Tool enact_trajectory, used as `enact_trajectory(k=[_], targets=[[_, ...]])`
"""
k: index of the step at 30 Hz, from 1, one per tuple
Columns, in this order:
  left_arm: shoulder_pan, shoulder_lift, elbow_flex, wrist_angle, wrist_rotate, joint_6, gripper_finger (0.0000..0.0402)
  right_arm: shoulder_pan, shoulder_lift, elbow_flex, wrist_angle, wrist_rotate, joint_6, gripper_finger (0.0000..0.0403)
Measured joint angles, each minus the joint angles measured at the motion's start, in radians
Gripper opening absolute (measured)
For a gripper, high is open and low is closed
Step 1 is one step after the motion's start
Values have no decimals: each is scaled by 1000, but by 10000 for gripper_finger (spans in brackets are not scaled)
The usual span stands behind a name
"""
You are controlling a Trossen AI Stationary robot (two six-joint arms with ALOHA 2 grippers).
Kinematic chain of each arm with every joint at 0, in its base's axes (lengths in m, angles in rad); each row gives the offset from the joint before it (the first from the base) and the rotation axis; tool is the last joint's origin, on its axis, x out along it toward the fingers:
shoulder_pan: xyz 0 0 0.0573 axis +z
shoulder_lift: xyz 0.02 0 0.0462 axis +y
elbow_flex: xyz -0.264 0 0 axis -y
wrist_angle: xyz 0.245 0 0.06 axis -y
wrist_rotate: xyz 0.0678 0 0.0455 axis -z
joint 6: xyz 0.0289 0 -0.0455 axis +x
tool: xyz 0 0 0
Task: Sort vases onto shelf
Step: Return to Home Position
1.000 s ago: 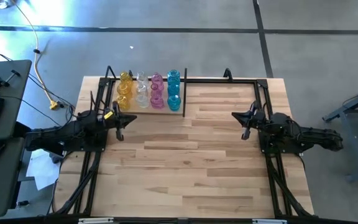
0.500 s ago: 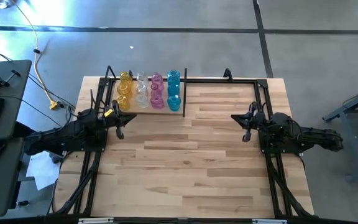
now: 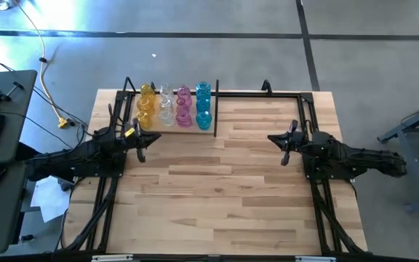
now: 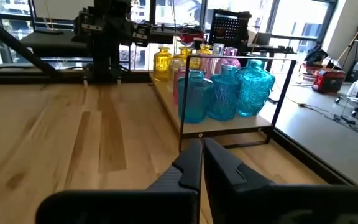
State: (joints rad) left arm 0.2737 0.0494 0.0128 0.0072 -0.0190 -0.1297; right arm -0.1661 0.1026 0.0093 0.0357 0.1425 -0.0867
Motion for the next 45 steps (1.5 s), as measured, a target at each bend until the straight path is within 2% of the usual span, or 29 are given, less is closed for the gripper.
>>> enact_trajectory(k=[45], targets=[[-8, 21, 0, 1, 0, 2, 1, 0, 3, 0, -1, 0, 0, 0]])
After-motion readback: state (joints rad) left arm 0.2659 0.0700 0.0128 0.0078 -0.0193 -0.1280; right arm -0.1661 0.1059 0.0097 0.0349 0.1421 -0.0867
